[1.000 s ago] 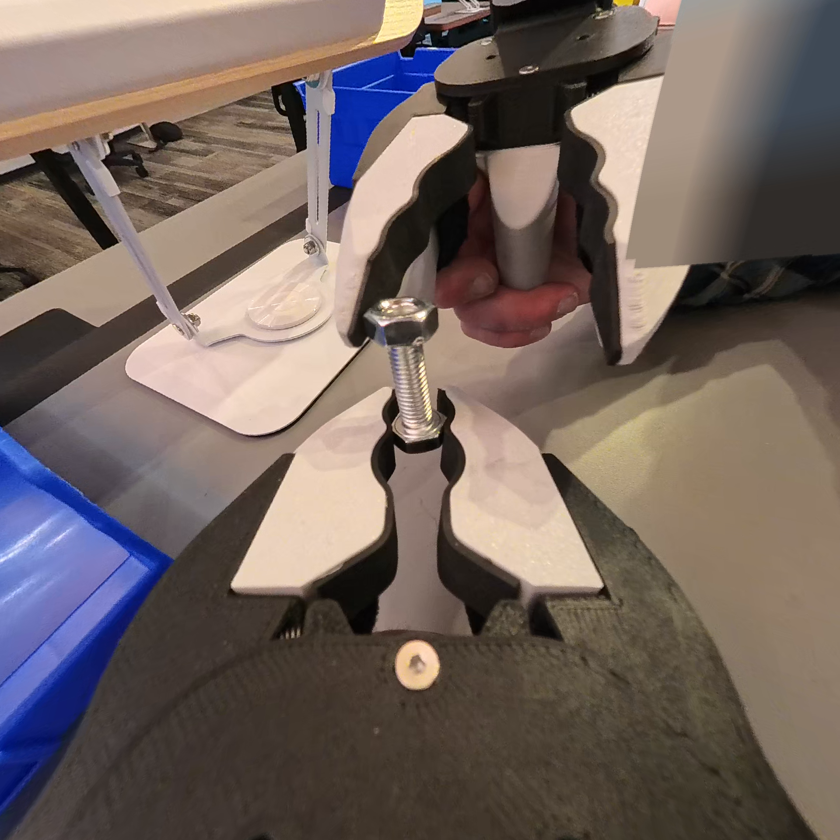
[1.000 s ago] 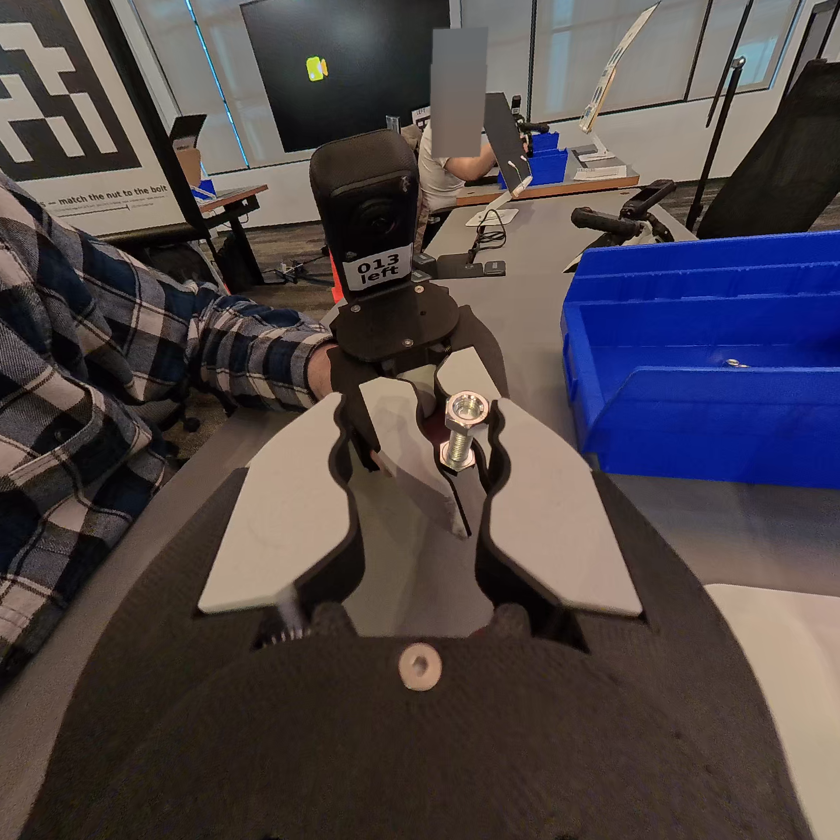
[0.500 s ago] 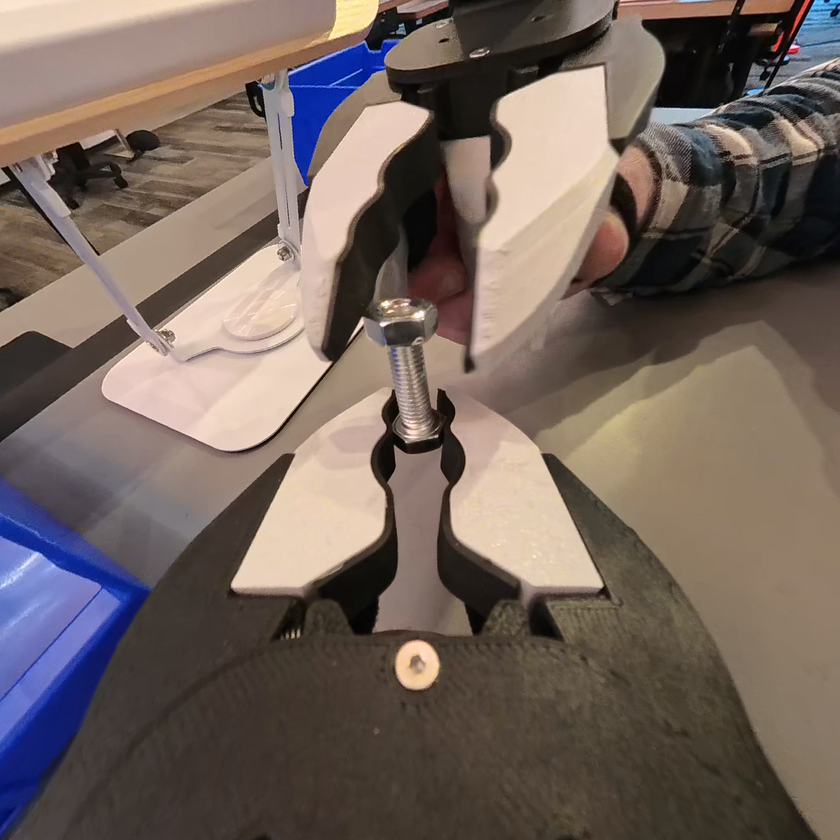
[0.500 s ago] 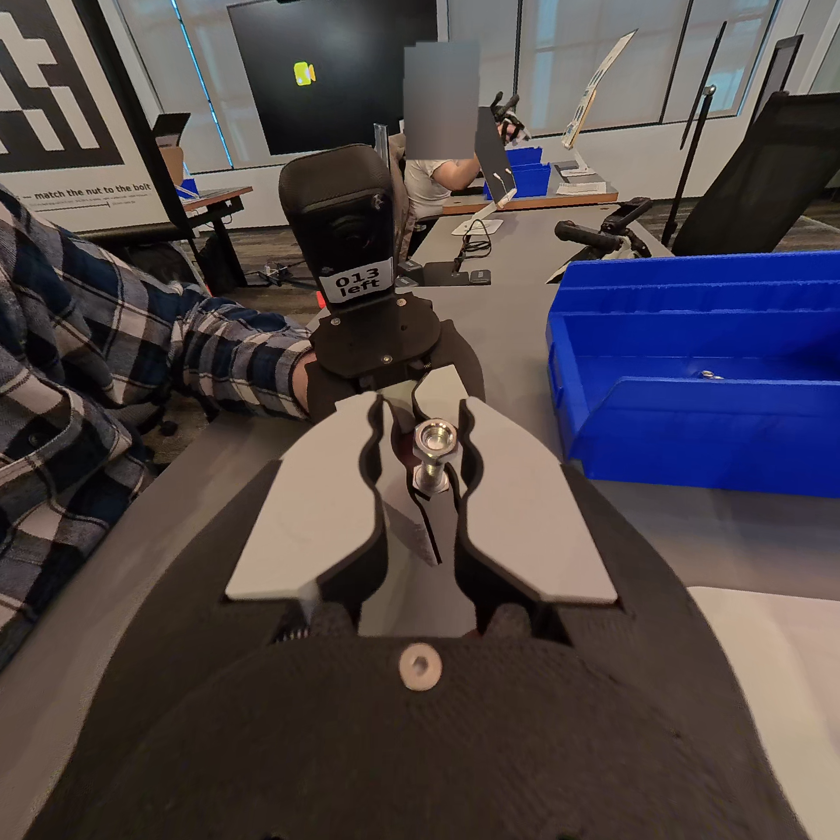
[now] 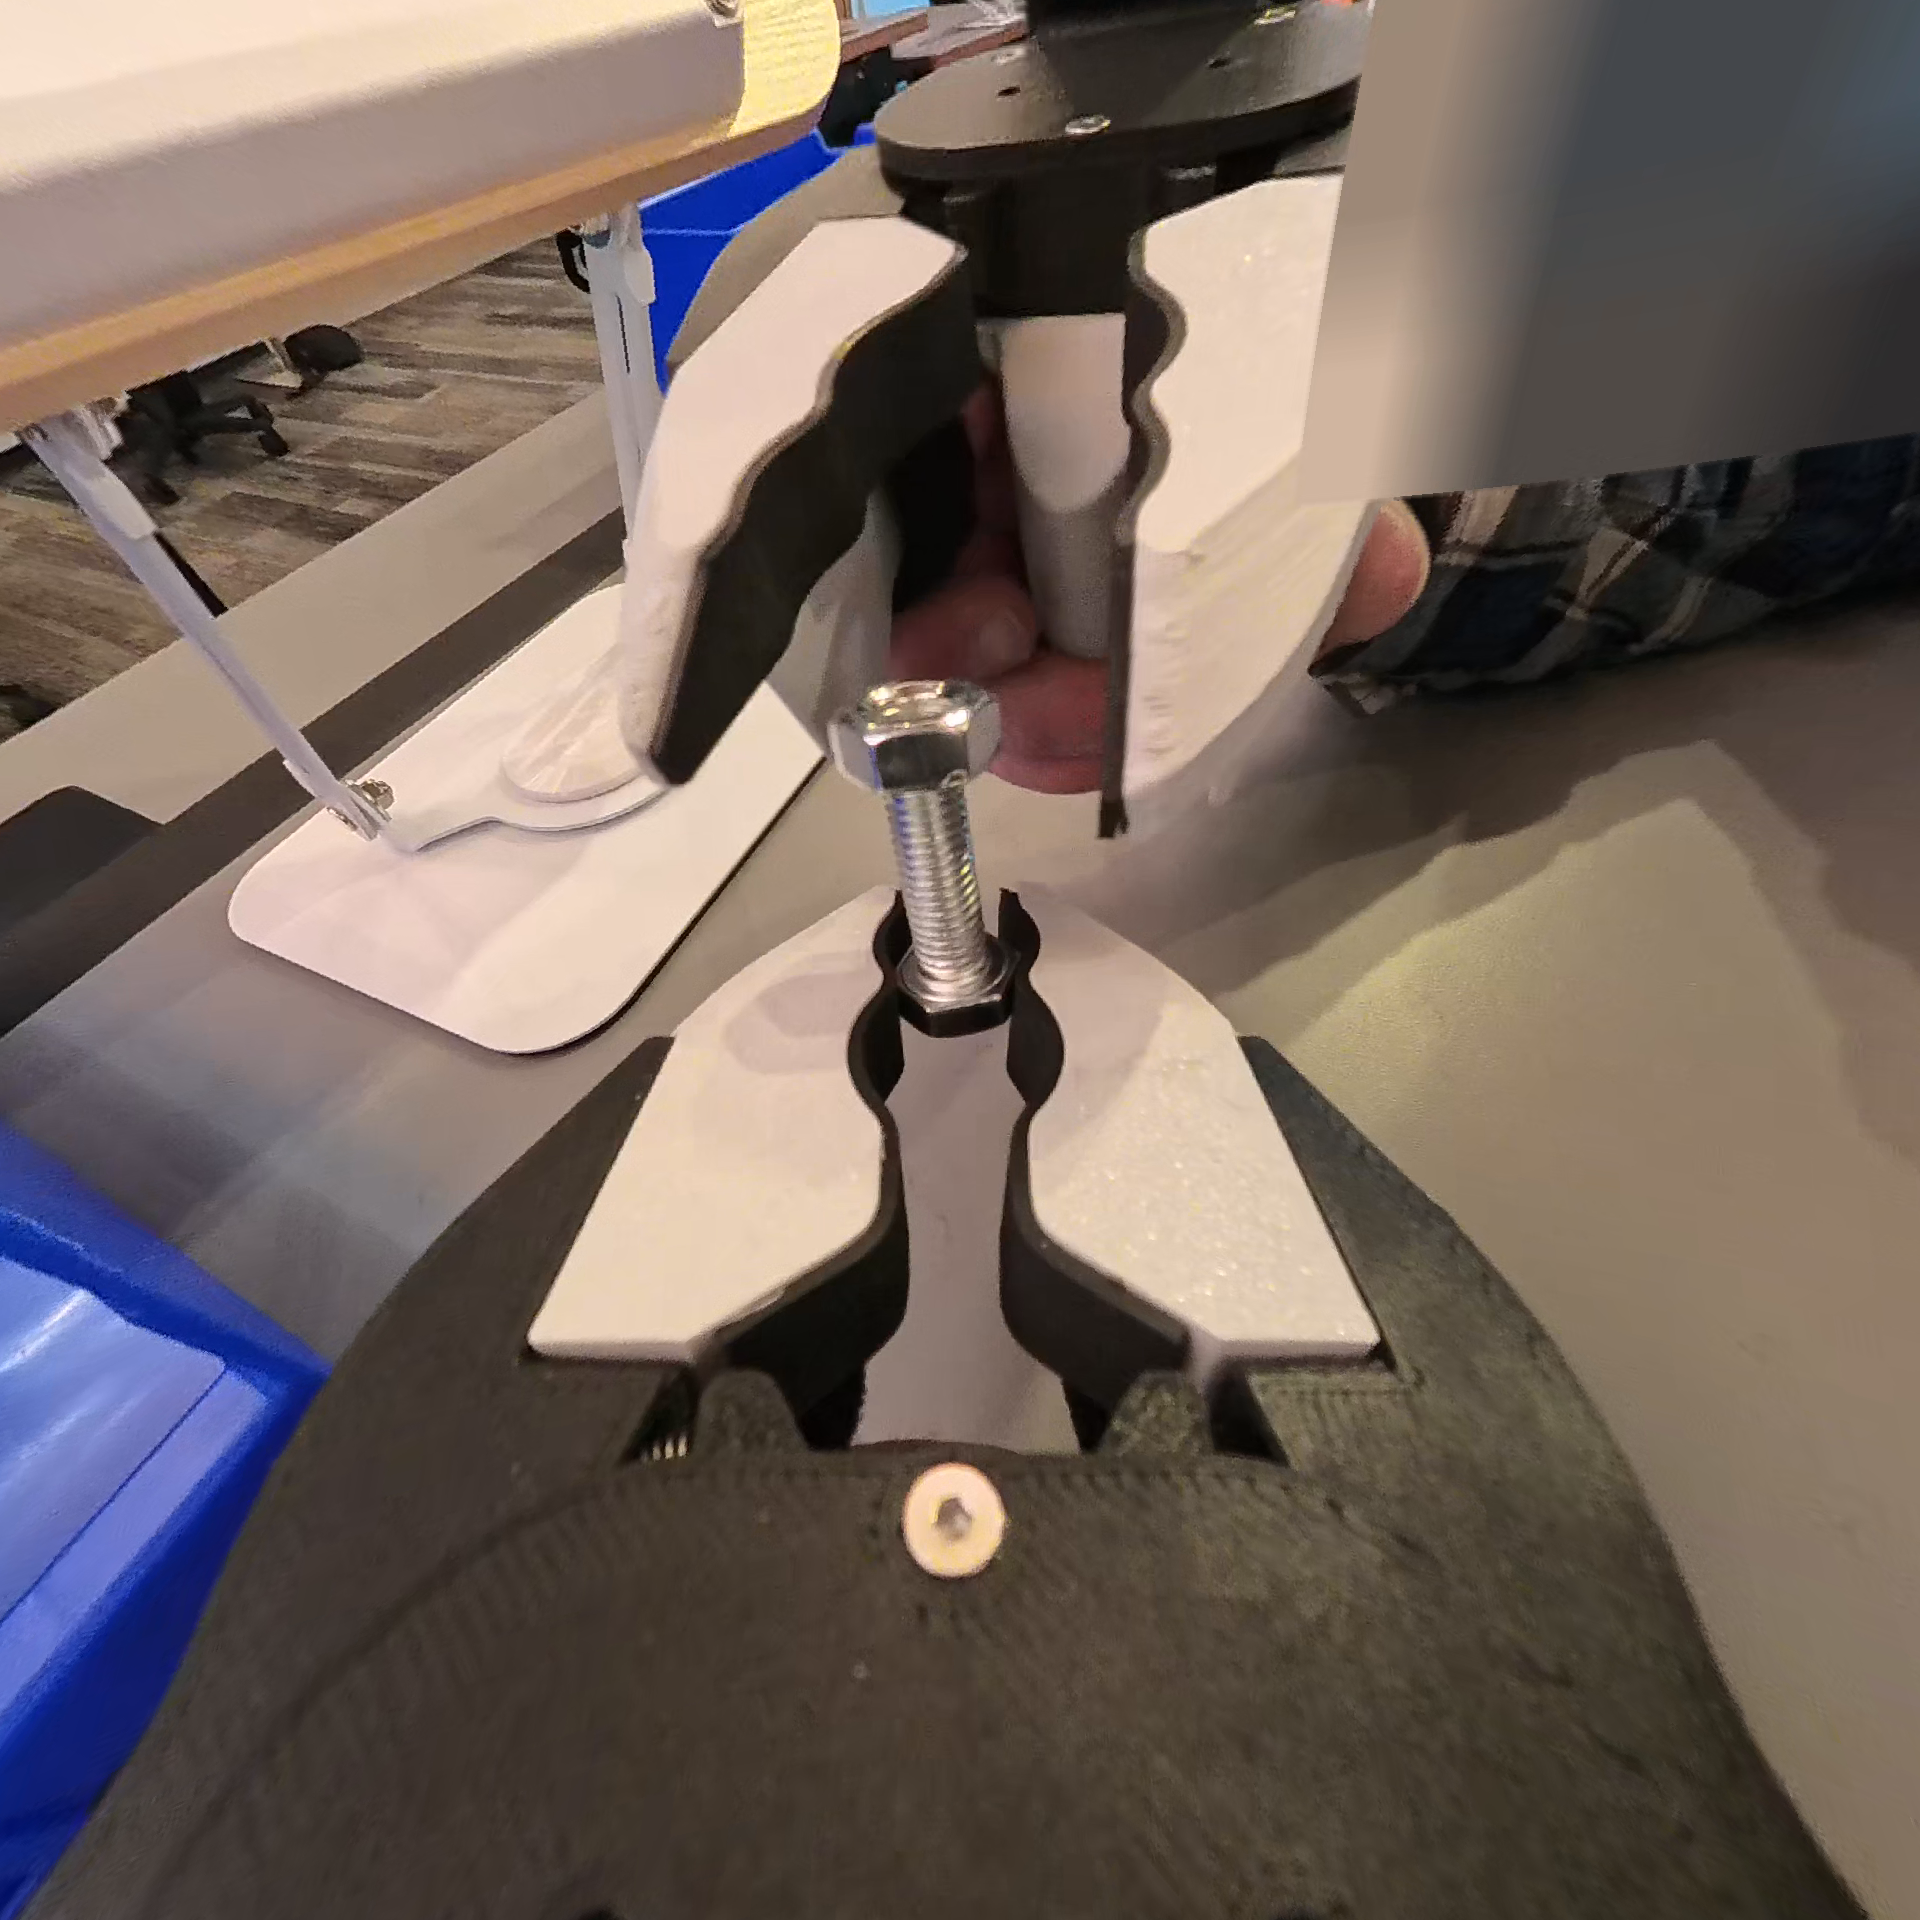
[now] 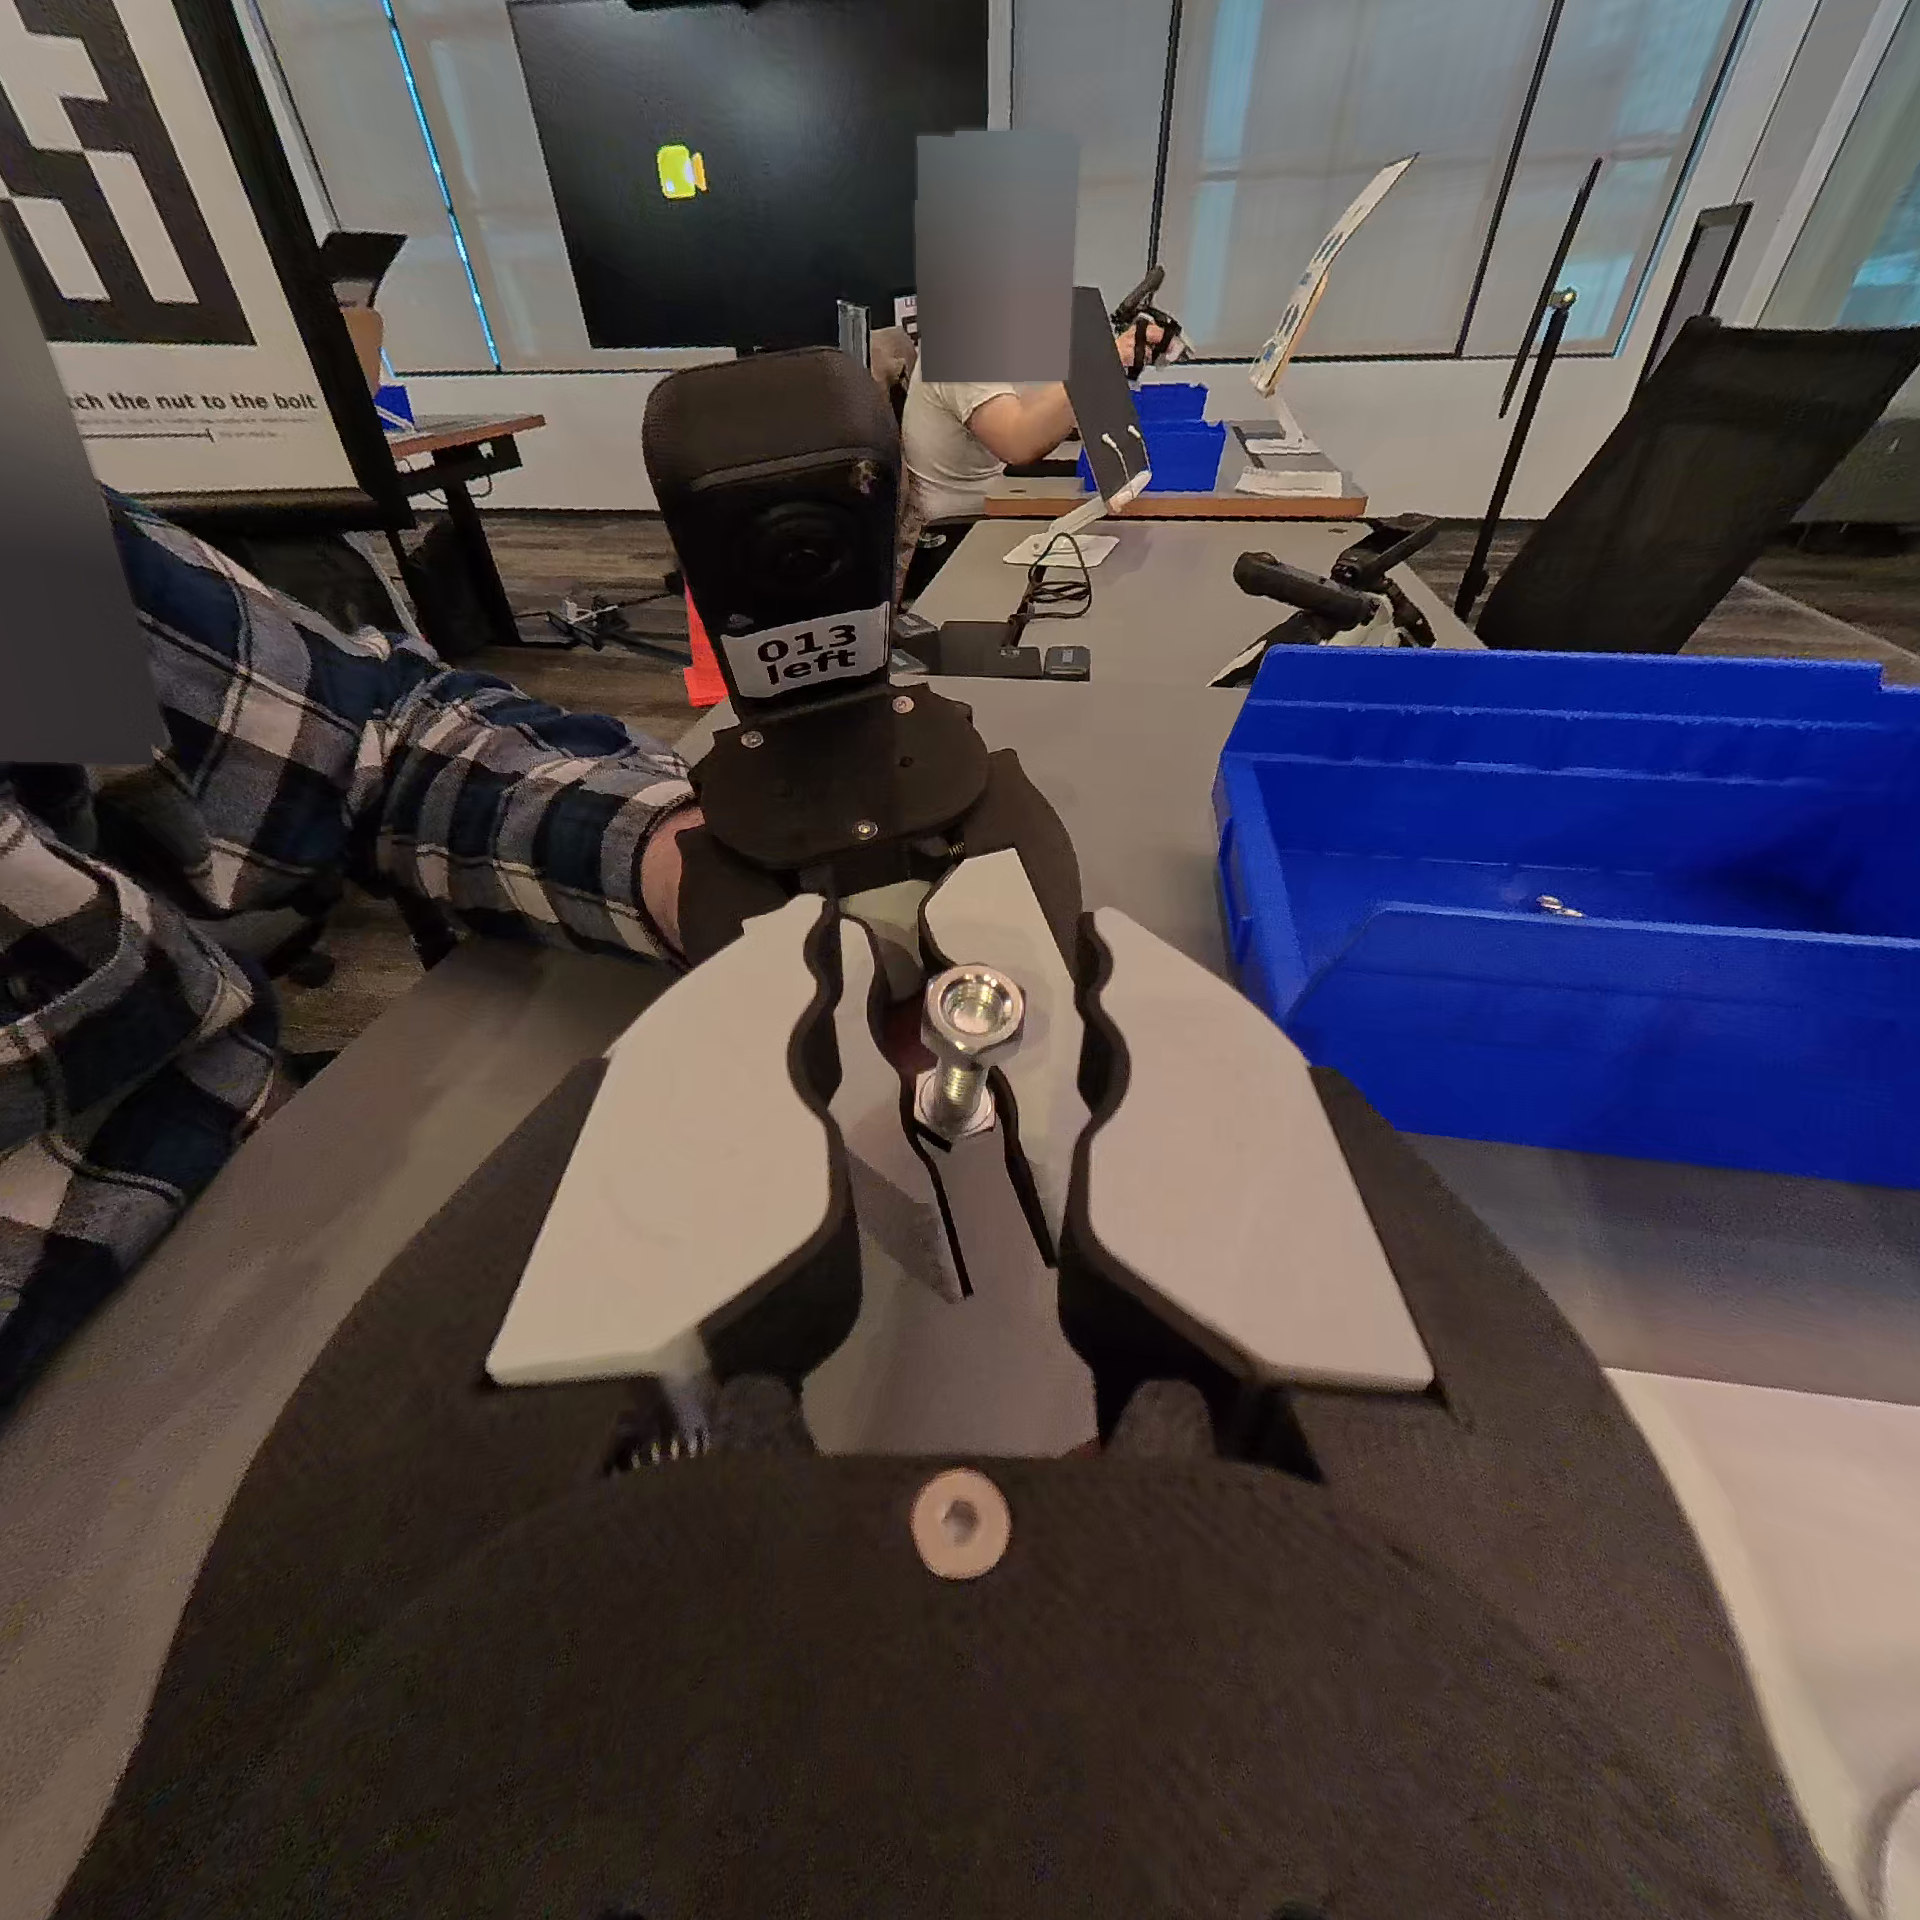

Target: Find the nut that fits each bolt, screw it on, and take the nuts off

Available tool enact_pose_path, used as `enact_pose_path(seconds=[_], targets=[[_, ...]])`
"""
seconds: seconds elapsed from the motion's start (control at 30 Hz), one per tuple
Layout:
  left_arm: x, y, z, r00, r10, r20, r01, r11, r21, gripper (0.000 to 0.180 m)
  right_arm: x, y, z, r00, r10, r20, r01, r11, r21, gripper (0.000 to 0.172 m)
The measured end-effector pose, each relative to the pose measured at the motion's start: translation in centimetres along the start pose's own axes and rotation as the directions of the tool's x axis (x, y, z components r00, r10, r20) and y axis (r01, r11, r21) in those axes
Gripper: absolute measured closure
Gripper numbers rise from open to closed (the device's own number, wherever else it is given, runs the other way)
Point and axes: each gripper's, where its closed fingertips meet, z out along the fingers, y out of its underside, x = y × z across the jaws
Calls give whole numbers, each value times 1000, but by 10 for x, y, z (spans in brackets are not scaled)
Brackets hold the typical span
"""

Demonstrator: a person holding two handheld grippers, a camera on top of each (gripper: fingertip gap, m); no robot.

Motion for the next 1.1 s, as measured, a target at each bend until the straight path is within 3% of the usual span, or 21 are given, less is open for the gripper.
enact_pose_path(seconds=[0.17, 0.23, 0.43, 0.7, 0.83, 1.1], targets=[[0, -2, -1, 1000, 0, 1, 0, 1000, 7, 165, 2, 9, 3, 1000, 5, -9, -6, 999, -42, 140], [1, -2, -1, 1000, 1, 1, -1, 1000, 10, 165, 2, 13, 4, 1000, 2, -8, -3, 998, -58, 153], [4, -5, -1, 1000, 2, -20, -2, 1000, 19, 165, -3, 11, 4, 1000, -12, 18, 13, 998, -55, 153], [32, -16, -5, 968, -56, -245, 78, 993, 83, 165, -24, 5, 2, 978, 4, 209, 7, 999, -53, 153], [22, -14, -3, 986, -48, -161, 60, 996, 71, 165, -20, 4, 2, 982, 11, 189, -5, 999, -36, 153], [-11, -5, 0, 994, -10, 108, 10, 1000, -2, 165, 6, 7, 9, 997, 75, -25, -75, 997, 7, 153]])
